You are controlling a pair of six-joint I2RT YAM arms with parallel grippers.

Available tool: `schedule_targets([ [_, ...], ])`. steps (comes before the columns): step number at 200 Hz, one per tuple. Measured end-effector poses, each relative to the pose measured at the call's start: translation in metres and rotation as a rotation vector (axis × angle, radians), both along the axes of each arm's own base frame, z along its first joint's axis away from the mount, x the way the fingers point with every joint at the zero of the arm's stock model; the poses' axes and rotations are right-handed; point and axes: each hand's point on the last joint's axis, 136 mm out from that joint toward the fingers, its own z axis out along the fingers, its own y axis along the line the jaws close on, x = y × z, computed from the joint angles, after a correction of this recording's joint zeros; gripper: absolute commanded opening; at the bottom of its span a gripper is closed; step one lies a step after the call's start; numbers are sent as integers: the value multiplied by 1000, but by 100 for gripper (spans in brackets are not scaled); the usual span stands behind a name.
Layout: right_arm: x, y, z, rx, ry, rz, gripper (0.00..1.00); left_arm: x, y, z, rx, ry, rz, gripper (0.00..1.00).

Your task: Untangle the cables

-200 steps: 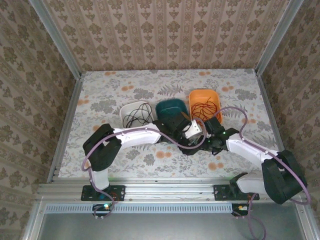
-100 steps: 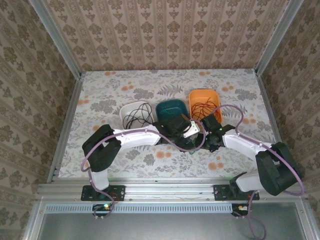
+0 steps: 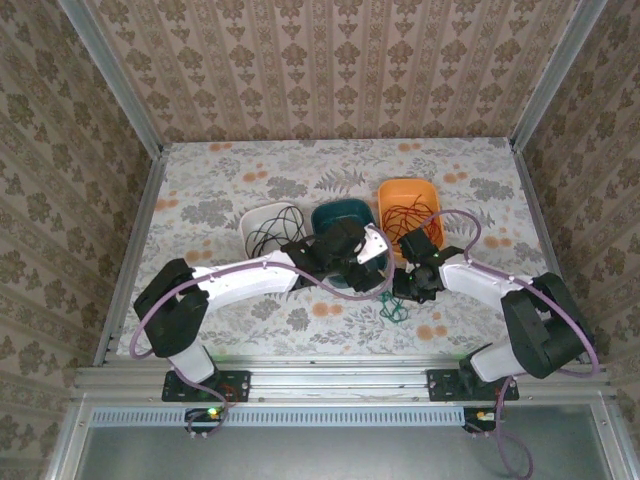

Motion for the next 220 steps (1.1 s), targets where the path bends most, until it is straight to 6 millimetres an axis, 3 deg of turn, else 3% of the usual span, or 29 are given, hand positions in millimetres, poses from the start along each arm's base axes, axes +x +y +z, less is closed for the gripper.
schedule_targets([
  [20, 3, 0, 14, 12, -47, -8, 1, -4, -2, -1, -5, 16, -18, 90],
  [49, 16, -3, 54, 87, -187, -51, 0, -13, -6, -1, -23, 53, -64, 90],
  [88, 24, -2, 91, 214, -312, -71, 1, -20, -9, 2, -65, 118, -106, 83],
  [120, 19, 9, 94, 272, -308, -23, 1, -6, -6, 11, -153, 196, -89, 81],
  [161, 8, 17, 83, 323, -269, 15, 1, 11, 5, 45, -337, 311, -94, 81],
  [187, 7, 24, 86, 361, -273, 35, 1, 3, 3, 56, -394, 371, -157, 82],
  [220, 7, 32, 92, 408, -280, 61, 0, -16, -3, 49, -399, 463, -239, 81],
])
